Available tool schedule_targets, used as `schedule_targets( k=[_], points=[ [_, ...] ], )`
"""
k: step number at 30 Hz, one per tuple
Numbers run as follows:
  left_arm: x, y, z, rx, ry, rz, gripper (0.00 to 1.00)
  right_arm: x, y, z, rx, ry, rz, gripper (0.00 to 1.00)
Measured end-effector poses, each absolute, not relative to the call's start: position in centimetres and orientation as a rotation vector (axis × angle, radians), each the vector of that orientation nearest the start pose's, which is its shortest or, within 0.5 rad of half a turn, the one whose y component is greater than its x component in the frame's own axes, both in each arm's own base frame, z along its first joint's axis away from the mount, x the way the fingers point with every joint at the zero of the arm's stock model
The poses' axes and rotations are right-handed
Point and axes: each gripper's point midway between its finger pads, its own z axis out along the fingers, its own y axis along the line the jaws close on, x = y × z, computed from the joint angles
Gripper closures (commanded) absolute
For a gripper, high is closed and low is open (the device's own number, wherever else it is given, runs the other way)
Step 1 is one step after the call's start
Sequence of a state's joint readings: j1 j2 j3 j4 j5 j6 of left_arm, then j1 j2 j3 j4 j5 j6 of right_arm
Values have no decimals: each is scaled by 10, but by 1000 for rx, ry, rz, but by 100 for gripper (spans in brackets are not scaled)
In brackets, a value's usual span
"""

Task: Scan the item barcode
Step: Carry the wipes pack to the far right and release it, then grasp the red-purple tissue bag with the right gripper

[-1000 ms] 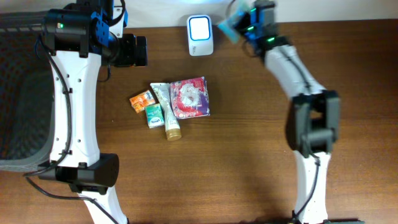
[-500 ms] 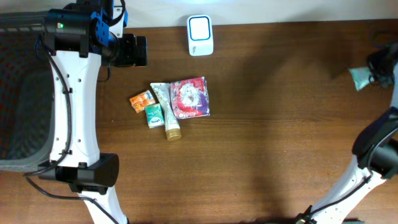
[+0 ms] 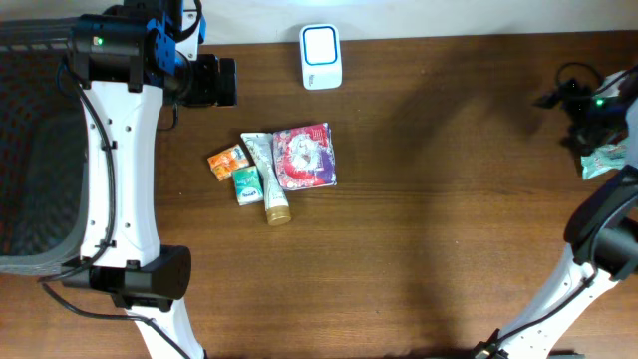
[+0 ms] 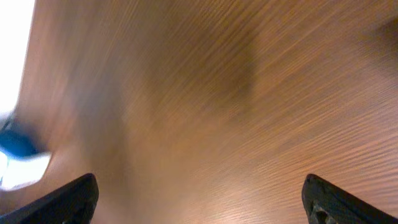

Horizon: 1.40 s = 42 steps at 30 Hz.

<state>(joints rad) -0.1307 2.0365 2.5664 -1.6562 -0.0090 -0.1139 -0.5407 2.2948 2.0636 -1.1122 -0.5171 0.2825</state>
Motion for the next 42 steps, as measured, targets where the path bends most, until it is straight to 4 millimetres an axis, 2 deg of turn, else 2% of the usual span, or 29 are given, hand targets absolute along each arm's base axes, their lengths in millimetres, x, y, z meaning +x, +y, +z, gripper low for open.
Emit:
schedule_targets(
  k=[1,2,4,6,7,10,12,13,15,16,17,18,20,23,25,26,27,28,34,37,39,42],
  points=[
    [422,-54,303,20,2699,-63,1,471,-164,98,954,2607,757,1],
    [422,-54,303,20,2699,-62,1,470,-133,101,847,2656,844,1],
    [422,-54,303,20,2698,-62,1,470,-56,105,509,2773,958,1],
    [422,-54,303,20,2699,-62,1,472,-1,106,270,2818,988,1],
    [422,-54,303,19,2699,-62,1,474,36,107,124,2831,998,1],
    [422,-54,303,20,2699,-62,1,474,121,109,-200,2807,1015,1],
    [422,-54,303,20,2698,-62,1,472,165,111,-350,2772,1016,1],
    [422,-54,303,20,2699,-62,1,466,202,112,-440,2753,1023,1],
    [422,-54,303,20,2699,-62,1,464,237,108,-458,2752,1000,1],
    [422,-54,303,20,2699,-63,1,462,246,103,-460,2762,1000,1],
    [422,-54,303,19,2698,-63,1,461,253,95,-457,2778,999,2],
    [422,-54,303,20,2699,-62,1,458,258,86,-457,2802,999,7],
    [422,-54,303,20,2699,-62,1,456,258,69,-430,2846,992,20],
    [422,-54,303,20,2699,-62,1,455,255,48,-402,2893,989,33],
    [422,-54,303,19,2699,-62,1,453,256,43,-386,2911,1005,56],
    [422,-54,303,20,2699,-62,1,452,257,39,-388,2917,1018,75],
    [422,-54,303,19,2698,-63,1,451,257,37,-380,2923,1024,88],
    [422,-54,303,20,2699,-62,1,450,258,36,-379,2925,1031,96],
    [422,-54,303,20,2699,-62,1,451,256,37,-310,2946,1047,96],
    [422,-54,303,20,2699,-63,1,453,238,42,-218,2987,926,96],
    [422,-54,303,20,2699,-63,1,455,212,64,-153,3002,741,96],
    [422,-54,303,20,2699,-63,1,447,165,122,-89,2958,404,96]
  ],
)
